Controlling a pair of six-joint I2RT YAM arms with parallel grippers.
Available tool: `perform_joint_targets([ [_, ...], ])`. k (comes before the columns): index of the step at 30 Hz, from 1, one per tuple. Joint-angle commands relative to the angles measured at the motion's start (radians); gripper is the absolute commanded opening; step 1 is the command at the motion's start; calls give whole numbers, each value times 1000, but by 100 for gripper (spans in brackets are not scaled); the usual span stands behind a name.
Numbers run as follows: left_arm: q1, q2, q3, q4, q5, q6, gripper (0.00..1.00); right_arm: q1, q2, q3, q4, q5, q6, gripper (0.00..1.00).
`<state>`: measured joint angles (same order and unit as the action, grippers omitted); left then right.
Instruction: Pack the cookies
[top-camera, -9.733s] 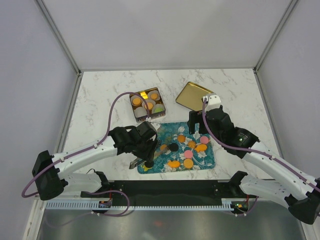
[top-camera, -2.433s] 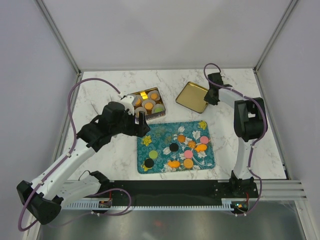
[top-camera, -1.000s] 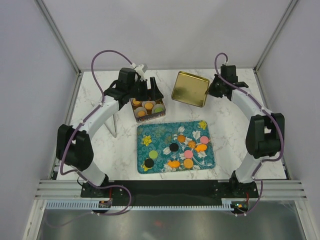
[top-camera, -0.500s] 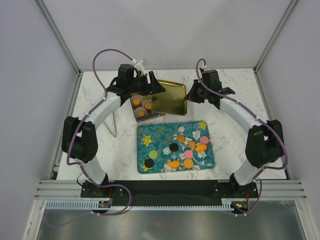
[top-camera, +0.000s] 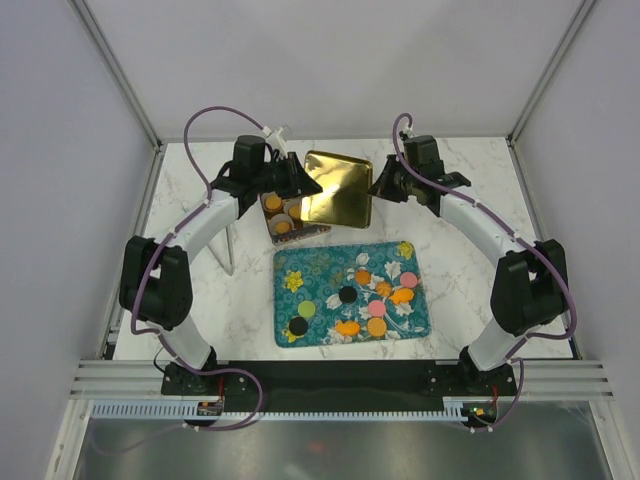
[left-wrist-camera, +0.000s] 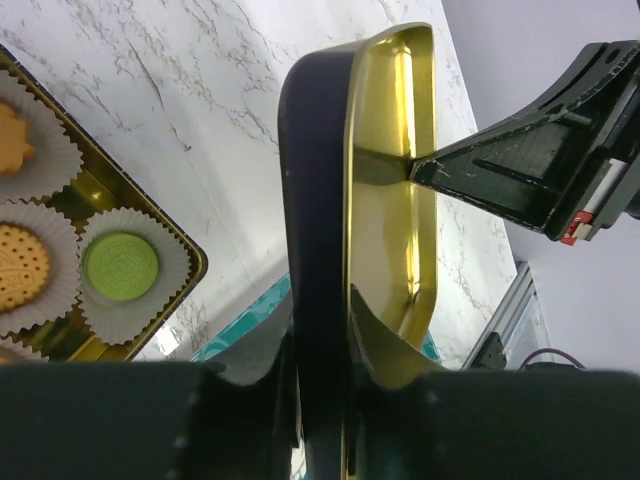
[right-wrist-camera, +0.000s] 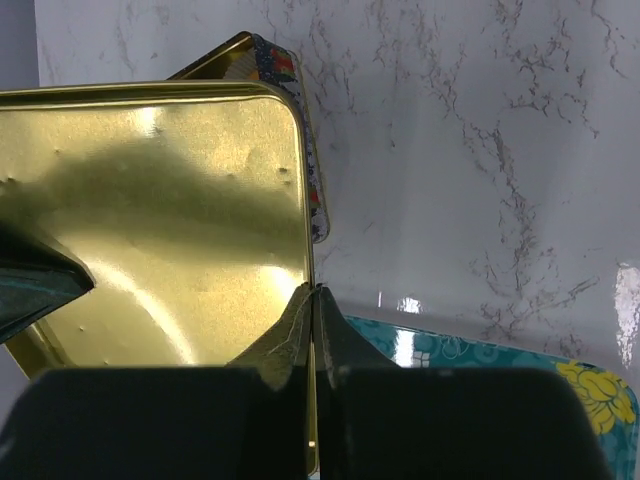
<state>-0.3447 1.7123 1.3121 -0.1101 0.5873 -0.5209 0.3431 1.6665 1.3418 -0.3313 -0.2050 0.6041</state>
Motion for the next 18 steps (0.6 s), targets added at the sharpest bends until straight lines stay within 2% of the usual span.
perform_joint_targets([
  [1,3,-54,32,-26,31,7,16,11,-5,56,46,-5,-15,6],
  [4,9,-52,76,-108,8,10,3,25,-20,60,40,53,-58,26],
  [5,9,-56,87,-129,0,10,2,28,-42,57,40,85,-100,38],
  [8,16,-57,131,-253,-67,13,2,71,-115,45,41,243,-237,53],
  [12,44,-39,190,-382,-61,-14,2,223,-221,-4,95,429,-457,66],
  [13,47,-36,211,-422,-58,-19,2,311,-240,-21,132,452,-513,67],
  [15,50,-28,228,-454,-52,-22,2,406,-286,-73,162,556,-594,71],
  [18,56,-36,223,-473,-37,-48,2,633,-306,-124,204,674,-807,74],
])
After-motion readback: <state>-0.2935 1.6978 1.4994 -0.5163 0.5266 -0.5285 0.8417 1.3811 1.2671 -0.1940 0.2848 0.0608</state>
